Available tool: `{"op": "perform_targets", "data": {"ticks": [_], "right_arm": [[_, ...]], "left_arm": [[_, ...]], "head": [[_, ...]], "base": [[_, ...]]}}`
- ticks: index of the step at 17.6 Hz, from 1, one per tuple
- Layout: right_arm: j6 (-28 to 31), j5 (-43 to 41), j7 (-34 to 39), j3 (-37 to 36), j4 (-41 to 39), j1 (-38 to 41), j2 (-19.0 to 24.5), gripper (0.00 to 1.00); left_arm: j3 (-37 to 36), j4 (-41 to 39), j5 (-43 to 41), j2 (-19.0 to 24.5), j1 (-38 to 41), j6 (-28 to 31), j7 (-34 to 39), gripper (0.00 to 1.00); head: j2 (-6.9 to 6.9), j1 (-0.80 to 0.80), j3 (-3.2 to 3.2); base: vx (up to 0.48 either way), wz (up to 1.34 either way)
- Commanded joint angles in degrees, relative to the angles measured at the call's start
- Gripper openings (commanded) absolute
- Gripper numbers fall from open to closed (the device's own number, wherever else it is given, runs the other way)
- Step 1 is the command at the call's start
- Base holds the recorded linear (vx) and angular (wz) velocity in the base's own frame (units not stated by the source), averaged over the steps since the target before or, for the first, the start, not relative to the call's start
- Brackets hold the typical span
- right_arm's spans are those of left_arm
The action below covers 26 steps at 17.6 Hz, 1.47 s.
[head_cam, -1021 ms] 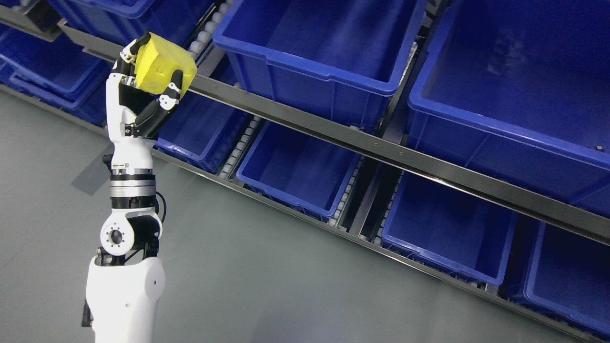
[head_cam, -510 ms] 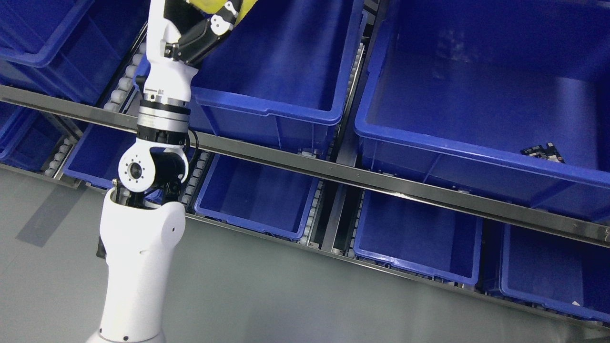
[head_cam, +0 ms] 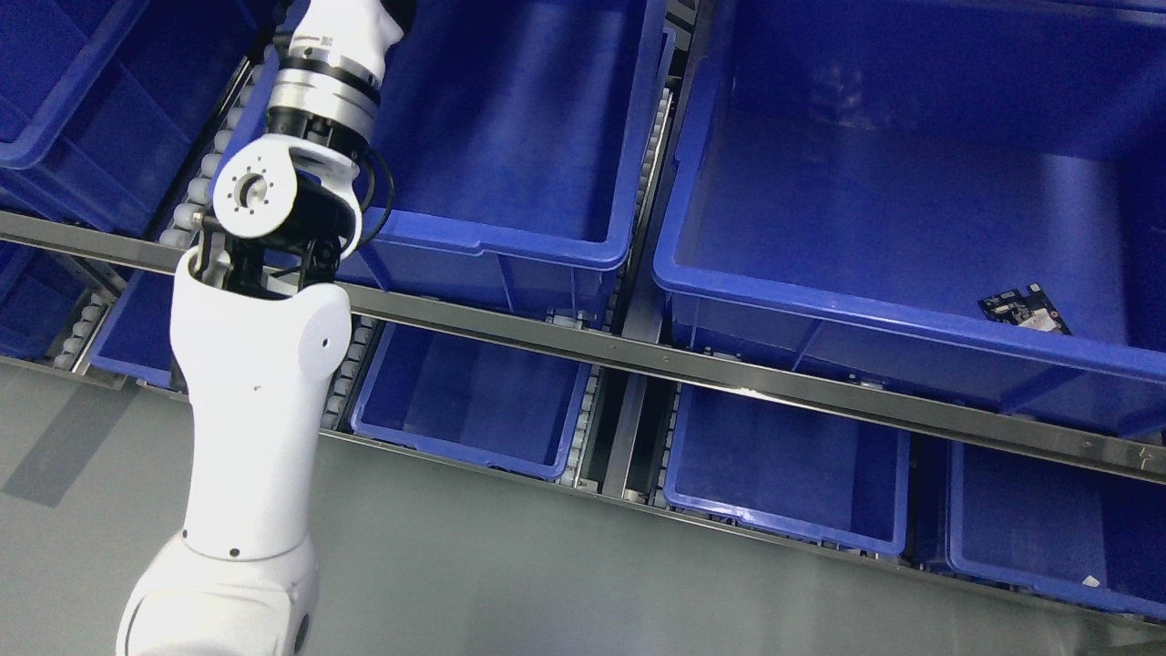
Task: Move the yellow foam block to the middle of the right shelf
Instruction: 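Extend the left hand over a middle-row blue bin and release the cube, then open the left hand fully and withdraw it from the bin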
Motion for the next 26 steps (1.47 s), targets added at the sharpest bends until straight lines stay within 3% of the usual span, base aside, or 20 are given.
{"op": "perform_targets", "data": {"ticks": [1, 4, 5, 9, 12, 15, 26], "right_arm": [[0.04, 0.0, 0.03, 0.0, -1.0, -0.09, -1.0, 1.0], [0.04, 0.0, 0.03, 0.0, -1.0, -0.09, -1.0, 1.0], [0.04, 0.0, 0.03, 0.0, -1.0, -0.09, -1.0, 1.0], [0.04, 0.0, 0.03, 0.0, -1.0, -0.09, -1.0, 1.0], [0.04, 0.0, 0.03, 0.0, -1.0, -0.09, -1.0, 1.0], [0.04, 0.0, 0.03, 0.0, -1.0, -0.09, -1.0, 1.0], [0.04, 0.0, 0.03, 0.0, -1.0, -0.09, -1.0, 1.0]], "left_arm": [[0.55, 13.68, 0.26, 1.0, -6.44, 5.11, 2.29, 0.44], [0.37, 16.84, 0.35, 1.0, -6.7, 13.28, 1.94, 0.97], [0.46, 16.94, 0.35, 1.0, -6.62, 13.39, 1.94, 1.0], [4.05, 14.31, 0.52, 1.0, -6.62, 10.69, 0.98, 1.0], [6.08, 7.03, 0.52, 1.0, -1.28, -3.26, -3.4, 1.0], [5.39, 1.32, 0.52, 1.0, 5.4, -12.69, -11.22, 1.0], [6.61, -4.33, -0.88, 1.0, 18.43, -8.5, -11.15, 1.0]], "head": [[0.0, 0.0, 0.0], [0.0, 0.0, 0.0], [0.0, 0.0, 0.0], [0.01, 0.0, 0.0], [0.01, 0.0, 0.0], [0.01, 0.0, 0.0], [0.01, 0.0, 0.0]], "base": [[0.024, -0.01], [0.012, 0.0], [0.0, 0.0], [0.0, 0.0], [0.0, 0.0], [0.0, 0.0], [0.0, 0.0]]}}
